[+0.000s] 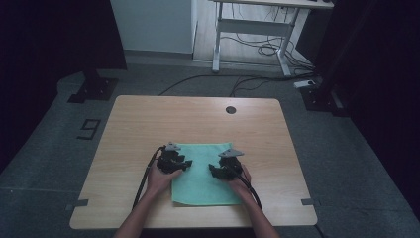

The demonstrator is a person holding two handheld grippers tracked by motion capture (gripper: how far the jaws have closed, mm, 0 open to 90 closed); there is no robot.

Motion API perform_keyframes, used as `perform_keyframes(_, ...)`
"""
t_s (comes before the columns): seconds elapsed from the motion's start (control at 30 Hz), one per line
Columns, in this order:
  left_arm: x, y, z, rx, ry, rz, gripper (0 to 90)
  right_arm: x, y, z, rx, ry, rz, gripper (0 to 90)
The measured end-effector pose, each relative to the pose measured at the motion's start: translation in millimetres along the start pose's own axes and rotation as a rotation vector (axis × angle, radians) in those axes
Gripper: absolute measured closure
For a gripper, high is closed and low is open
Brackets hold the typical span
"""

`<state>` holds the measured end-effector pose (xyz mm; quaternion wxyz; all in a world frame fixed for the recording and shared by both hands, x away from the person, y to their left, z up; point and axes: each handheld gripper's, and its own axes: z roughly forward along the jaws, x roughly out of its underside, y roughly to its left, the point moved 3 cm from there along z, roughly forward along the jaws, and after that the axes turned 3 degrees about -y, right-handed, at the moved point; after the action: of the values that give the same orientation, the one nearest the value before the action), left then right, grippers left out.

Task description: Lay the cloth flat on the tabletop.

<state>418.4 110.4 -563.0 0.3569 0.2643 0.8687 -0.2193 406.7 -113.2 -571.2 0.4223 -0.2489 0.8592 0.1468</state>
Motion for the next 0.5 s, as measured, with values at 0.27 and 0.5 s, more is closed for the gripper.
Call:
perform_keyframes(0.27, -16.7, 12.1, 2.9, -0.066, -0.002, 0.013, 51.9, 9.5, -10.5, -14.0, 0.018, 0.012, 0.004, 34.5)
perform_keyframes(0.5, -29.6, 19.1, 21.5, -0.05, 0.018, -0.004, 51.8, -16.1, -20.7, -5.4, -0.035, -0.011, 0.041, 38.2)
